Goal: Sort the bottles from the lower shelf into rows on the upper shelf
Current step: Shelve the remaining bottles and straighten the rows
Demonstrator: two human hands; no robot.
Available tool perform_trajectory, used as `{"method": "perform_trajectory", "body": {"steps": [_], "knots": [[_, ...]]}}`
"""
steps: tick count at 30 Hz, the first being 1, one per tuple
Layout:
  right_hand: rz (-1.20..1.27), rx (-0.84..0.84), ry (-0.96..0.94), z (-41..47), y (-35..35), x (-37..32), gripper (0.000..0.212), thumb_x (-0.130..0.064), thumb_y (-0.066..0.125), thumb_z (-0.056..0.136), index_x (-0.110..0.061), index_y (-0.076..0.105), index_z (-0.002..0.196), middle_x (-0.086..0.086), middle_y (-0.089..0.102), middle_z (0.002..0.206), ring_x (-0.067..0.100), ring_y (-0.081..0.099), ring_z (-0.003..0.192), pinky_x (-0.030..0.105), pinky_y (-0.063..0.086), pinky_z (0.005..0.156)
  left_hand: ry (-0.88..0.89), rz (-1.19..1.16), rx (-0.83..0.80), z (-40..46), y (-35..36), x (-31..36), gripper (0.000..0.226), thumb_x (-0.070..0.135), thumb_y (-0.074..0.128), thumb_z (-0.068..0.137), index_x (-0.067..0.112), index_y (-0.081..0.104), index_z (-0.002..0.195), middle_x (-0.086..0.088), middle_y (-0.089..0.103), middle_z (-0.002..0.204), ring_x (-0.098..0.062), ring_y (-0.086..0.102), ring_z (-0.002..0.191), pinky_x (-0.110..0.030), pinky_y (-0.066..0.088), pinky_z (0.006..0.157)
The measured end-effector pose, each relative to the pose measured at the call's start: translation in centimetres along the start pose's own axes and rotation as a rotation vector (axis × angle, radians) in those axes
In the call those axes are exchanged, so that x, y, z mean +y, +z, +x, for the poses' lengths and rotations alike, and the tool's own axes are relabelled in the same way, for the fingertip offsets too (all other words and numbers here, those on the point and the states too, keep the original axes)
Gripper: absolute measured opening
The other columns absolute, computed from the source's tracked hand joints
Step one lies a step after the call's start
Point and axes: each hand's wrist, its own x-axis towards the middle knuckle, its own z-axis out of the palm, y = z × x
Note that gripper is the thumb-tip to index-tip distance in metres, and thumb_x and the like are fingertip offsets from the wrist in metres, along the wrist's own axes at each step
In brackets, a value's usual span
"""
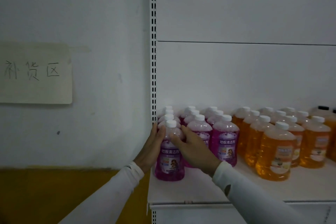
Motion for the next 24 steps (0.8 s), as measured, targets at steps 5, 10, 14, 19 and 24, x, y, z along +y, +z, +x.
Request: {"method": "perform_trajectory", "body": {"steps": [5,10,14,19,24], "knots": [[-0.269,-0.177,-0.024,0.8,-3.4,-1.4,0.012,-0.028,0.068,0.091,-0.018,0.066,0.099,-0.014,0.07,0.087,-0.001,0.064,0.081,0.021,0.052,0.078,-0.02,0.195,-0.163,0.2,-2.0,2.1,0.051,0.044,0.048,0.09,0.03,0.039,0.138,0.012,0.058,0.129,0.001,0.059,0.114,-0.014,0.05,0.086],[-0.333,-0.212,-0.043,2.4,-4.4,-2.2,0.017,-0.023,0.074,0.085,-0.017,0.058,0.086,-0.013,0.063,0.075,0.002,0.057,0.069,0.027,0.053,0.069,-0.042,0.381,-0.274,0.5,-3.0,2.7,0.071,0.046,0.062,0.087,0.031,0.028,0.147,0.012,0.051,0.14,-0.003,0.052,0.126,-0.029,0.047,0.104],[-0.629,-0.265,-0.087,2.7,-4.0,-2.2,0.024,-0.032,0.069,0.089,-0.009,0.06,0.088,-0.006,0.054,0.075,0.01,0.05,0.069,0.02,0.038,0.061,-0.017,0.423,-0.27,0.4,-2.8,2.7,0.07,0.041,0.059,0.09,0.03,0.024,0.15,0.012,0.049,0.142,-0.004,0.05,0.128,-0.03,0.046,0.105],[-0.703,-0.3,-0.134,2.4,-3.9,-2.3,0.029,-0.035,0.07,0.088,-0.011,0.06,0.101,-0.006,0.056,0.088,0.013,0.053,0.081,0.026,0.038,0.071,-0.045,0.484,-0.272,0.1,-3.1,3.1,0.075,0.047,0.068,0.083,0.04,0.027,0.146,0.018,0.052,0.138,0.0,0.052,0.124,-0.029,0.047,0.104],[-0.846,-0.258,-0.209,2.7,-5.1,-2.7,0.041,-0.042,0.079,0.075,-0.014,0.063,0.101,-0.002,0.066,0.098,0.017,0.059,0.088,0.031,0.047,0.077,-0.113,0.787,-0.398,0.7,-3.9,4.6,0.094,0.044,0.079,0.073,0.038,0.019,0.145,0.018,0.047,0.139,0.001,0.05,0.119,-0.013,0.043,0.097]]}}
